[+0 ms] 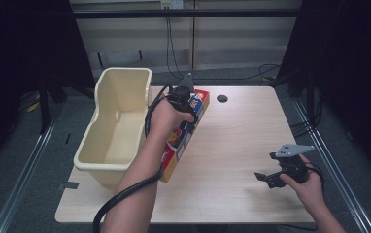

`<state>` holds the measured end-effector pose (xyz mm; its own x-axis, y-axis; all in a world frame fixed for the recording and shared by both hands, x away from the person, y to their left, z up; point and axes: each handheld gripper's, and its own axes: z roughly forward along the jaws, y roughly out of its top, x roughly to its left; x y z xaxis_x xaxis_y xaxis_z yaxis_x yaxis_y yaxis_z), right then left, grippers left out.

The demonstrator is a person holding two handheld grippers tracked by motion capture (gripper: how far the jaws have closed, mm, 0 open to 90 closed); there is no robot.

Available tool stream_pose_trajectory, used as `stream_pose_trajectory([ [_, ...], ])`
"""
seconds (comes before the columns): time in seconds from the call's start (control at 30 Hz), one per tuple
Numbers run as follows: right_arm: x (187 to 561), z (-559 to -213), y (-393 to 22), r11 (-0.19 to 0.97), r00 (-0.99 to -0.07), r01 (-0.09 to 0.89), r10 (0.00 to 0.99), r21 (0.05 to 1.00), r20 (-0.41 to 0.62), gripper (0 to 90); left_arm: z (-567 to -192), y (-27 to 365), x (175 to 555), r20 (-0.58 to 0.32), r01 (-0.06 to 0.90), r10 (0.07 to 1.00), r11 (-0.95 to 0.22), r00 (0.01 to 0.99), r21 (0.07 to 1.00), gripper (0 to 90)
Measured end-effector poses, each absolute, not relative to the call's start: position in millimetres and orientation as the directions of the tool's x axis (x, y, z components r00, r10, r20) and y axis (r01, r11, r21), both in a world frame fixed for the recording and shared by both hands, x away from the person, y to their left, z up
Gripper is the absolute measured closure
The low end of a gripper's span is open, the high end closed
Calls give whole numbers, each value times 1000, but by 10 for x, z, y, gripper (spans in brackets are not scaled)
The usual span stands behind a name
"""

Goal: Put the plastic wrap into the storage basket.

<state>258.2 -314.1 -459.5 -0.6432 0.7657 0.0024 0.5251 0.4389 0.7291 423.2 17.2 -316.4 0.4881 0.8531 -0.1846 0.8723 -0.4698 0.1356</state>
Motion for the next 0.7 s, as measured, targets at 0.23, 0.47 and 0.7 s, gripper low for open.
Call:
stream_pose_trajectory([
  [0.23,2580,-4592,-3142,437,-646,528,763,728,10,33,-3001,276,4247,-172,879,863,-455,474,142,405],
  [0.47,2579,-4590,-3147,435,-643,527,765,730,8,33,-2850,343,4230,-153,885,874,-442,462,147,404],
  [0.7,2578,-4587,-3144,436,-646,527,763,730,10,33,-2706,400,4227,-145,883,874,-442,463,156,404],
])
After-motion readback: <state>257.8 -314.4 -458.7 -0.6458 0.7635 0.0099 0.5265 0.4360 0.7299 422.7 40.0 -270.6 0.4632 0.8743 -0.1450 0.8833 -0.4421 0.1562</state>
